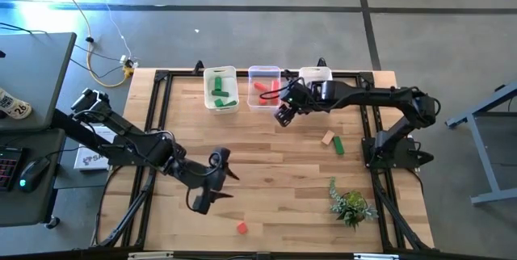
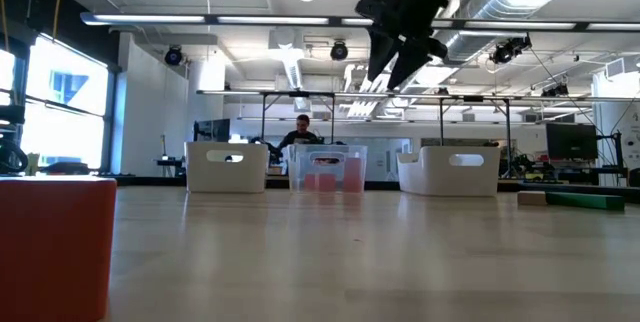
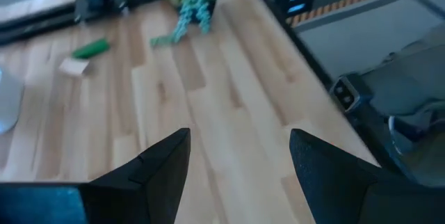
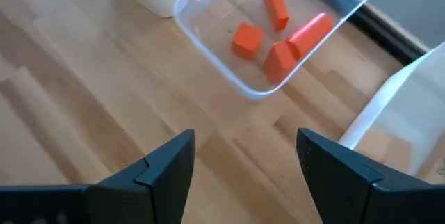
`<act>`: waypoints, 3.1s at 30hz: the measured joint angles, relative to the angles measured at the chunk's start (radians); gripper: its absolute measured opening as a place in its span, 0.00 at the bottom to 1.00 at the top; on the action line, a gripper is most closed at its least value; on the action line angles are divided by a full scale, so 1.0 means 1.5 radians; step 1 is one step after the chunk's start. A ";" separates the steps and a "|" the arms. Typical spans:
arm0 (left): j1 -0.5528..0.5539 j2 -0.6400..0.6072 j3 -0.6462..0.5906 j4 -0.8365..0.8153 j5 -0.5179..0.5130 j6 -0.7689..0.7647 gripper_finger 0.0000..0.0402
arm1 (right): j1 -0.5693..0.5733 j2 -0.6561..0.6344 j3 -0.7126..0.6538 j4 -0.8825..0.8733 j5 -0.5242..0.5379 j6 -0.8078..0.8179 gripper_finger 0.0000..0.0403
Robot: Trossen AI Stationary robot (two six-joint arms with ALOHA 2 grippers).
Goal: Sort & place blocks by color
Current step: Put the orange block into the transparent bin
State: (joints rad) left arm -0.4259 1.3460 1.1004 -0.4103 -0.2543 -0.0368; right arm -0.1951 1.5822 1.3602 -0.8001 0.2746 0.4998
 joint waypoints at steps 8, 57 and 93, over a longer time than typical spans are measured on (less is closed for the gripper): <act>0.000 0.000 0.000 0.049 0.068 0.028 0.58 | 0.046 0.000 0.000 0.002 -0.023 0.133 0.59; -0.054 -0.001 -0.008 -0.074 0.055 -0.143 0.58 | 0.376 0.004 -0.001 0.006 0.235 0.582 0.59; -0.258 0.136 -0.025 -0.079 -0.208 -0.511 0.58 | 0.412 0.046 -0.001 0.011 0.247 0.611 0.59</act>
State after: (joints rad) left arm -0.8127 1.5494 1.0626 -0.5286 -0.5663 -0.8039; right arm 0.4235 1.6517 1.3590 -0.7832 0.6445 1.4170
